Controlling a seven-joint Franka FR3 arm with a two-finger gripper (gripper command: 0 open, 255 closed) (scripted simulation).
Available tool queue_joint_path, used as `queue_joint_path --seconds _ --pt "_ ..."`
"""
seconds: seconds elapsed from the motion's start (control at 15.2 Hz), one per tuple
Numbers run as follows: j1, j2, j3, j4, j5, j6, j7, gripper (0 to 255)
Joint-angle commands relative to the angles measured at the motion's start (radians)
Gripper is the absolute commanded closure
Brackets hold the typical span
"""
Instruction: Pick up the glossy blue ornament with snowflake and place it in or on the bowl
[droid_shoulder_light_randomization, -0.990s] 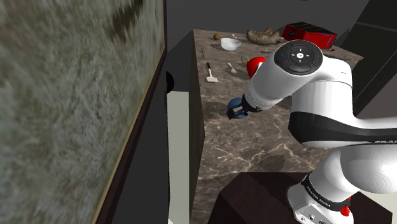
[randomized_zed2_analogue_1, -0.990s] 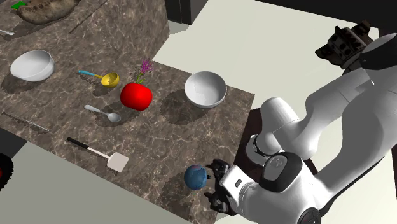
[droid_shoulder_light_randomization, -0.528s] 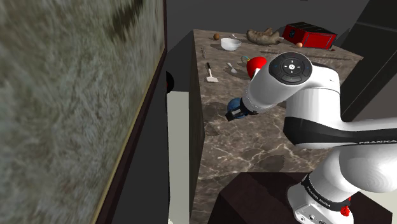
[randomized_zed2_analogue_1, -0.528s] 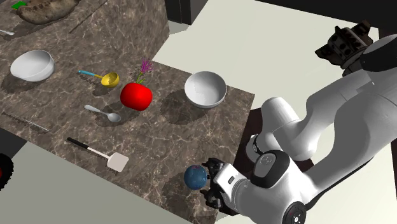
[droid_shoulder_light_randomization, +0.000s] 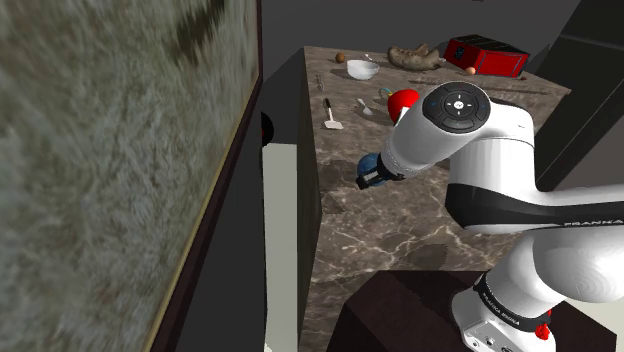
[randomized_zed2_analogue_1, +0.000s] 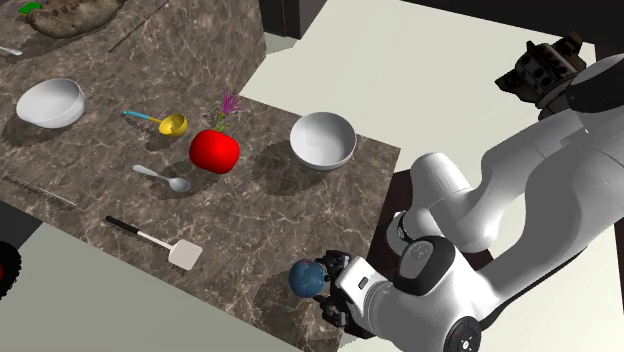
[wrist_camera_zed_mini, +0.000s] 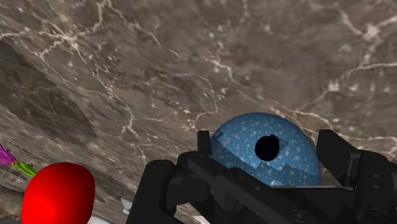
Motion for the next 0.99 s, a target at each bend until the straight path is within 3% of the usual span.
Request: queue_joint_path --seconds 0.0,0.4,0.92 --pt "0.0 0.001 0.0 -0.001 0.0 0.0 0.0 255" --pt "0.0 0.001 0.0 -0.001 0.0 0.001 0.0 255" --pt "0.023 -0.049 -0.045 0.069 0.021 -0.107 -0.075 255"
